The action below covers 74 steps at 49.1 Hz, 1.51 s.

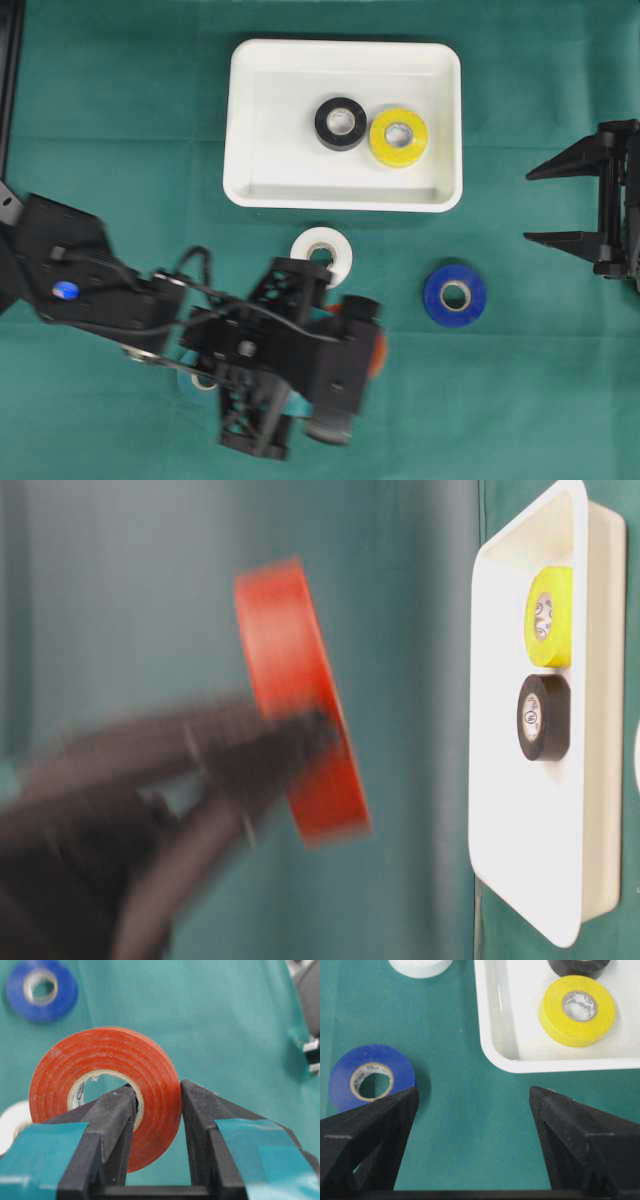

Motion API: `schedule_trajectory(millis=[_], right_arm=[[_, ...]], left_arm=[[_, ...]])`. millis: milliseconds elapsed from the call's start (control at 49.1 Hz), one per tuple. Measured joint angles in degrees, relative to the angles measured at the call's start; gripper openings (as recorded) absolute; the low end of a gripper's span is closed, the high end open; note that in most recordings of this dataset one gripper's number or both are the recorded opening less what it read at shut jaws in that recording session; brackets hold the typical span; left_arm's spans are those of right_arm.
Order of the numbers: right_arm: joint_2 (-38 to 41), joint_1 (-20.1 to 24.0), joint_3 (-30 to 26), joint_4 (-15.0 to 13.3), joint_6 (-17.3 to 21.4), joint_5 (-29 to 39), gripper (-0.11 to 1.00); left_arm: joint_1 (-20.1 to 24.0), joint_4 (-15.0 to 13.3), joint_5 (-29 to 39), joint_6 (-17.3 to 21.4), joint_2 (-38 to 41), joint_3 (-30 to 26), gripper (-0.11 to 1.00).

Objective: Pick up the tape from a random location and place it into the white case.
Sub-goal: 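Lift the red roll and carry it to the tray's left end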

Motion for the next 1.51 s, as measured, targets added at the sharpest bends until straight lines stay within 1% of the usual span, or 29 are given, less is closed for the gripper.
schedule_trajectory(millis=[265, 407, 488, 1099, 1180, 1323, 1506], right_arm=[[0.0, 0.1, 0.0, 0.0, 0.0, 0.0, 0.84], [0.0, 0.1, 0.0, 0.1, 0.0, 0.0, 0.84], [0.0, 0.1, 0.0, 0.1, 0.0, 0.0, 0.84], [0.0, 0.1, 0.0, 0.1, 0.0, 0.0, 0.84], [0.0, 0.1, -0.2, 0.0, 0.0, 0.0, 0.84], [0.0, 0.0, 0.0, 0.1, 0.0, 0.0, 0.84], [0.0, 0.1, 0.0, 0.1, 0.0, 0.0, 0.84]], left_arm=[[-0.1, -0.1, -2.1, -0.2, -8.5, 12.1, 0.23], [-0.1, -0.3, -2.4, -0.3, -11.8, 16.2, 0.23], [0.0, -0.3, -2.4, -0.2, -12.8, 17.4, 0.23], [-0.1, -0.3, -3.2, -0.2, -13.4, 17.8, 0.23], [0.5, -0.3, -3.2, -0.2, -13.3, 17.8, 0.23], [4.2, -0.3, -3.2, -0.2, -12.4, 17.8, 0.23], [10.7, -0.3, -3.2, -0.2, -11.1, 17.2, 0.23]])
